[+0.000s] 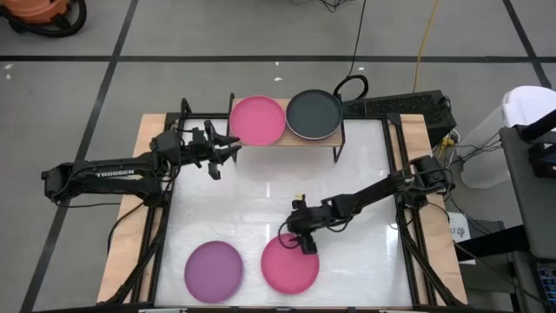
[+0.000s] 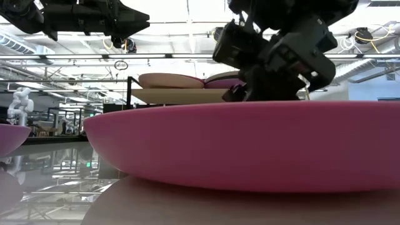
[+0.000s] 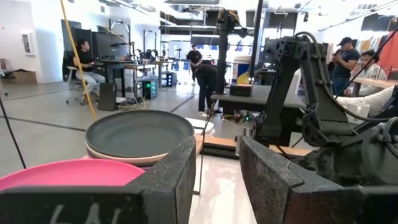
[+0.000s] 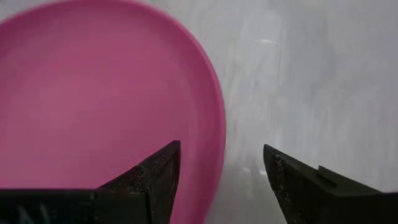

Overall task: Place and stack plates onto a shelf
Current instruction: Stack the pink plate on top of the pink plate on the shelf

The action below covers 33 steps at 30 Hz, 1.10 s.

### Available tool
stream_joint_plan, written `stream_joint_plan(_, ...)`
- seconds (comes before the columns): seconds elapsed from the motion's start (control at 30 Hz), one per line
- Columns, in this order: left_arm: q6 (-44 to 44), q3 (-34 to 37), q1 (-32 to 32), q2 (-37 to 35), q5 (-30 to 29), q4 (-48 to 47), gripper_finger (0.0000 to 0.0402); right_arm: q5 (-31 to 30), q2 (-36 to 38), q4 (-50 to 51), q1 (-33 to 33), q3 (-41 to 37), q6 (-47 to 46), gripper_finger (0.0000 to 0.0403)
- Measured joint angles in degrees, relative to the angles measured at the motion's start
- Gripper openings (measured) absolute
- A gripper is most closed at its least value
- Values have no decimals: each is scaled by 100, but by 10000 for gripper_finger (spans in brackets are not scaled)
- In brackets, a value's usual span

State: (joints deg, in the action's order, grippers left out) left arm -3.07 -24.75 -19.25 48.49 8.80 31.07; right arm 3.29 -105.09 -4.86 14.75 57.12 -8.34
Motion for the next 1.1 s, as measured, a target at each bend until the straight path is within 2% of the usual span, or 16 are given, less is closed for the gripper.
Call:
stream_joint_plan(0.2,2,0,0,0,0,-24,129,-13,28,164,-1,7,2,208)
stream_joint_plan(0.3,11,0,0,0,0,-28,129,-20,60,159,-2,7,1,193)
stream_joint_plan(0.77,7,0,0,0,0,-31,129,-11,57,399,-12,7,191,15)
stream_joint_plan(1.0,4,0,0,0,1,-35,129,-26,110,261,-30,9,288,6)
stream_joint_plan(1.1,2,0,0,0,0,-35,129,-257,319,267,-74,9,369,3)
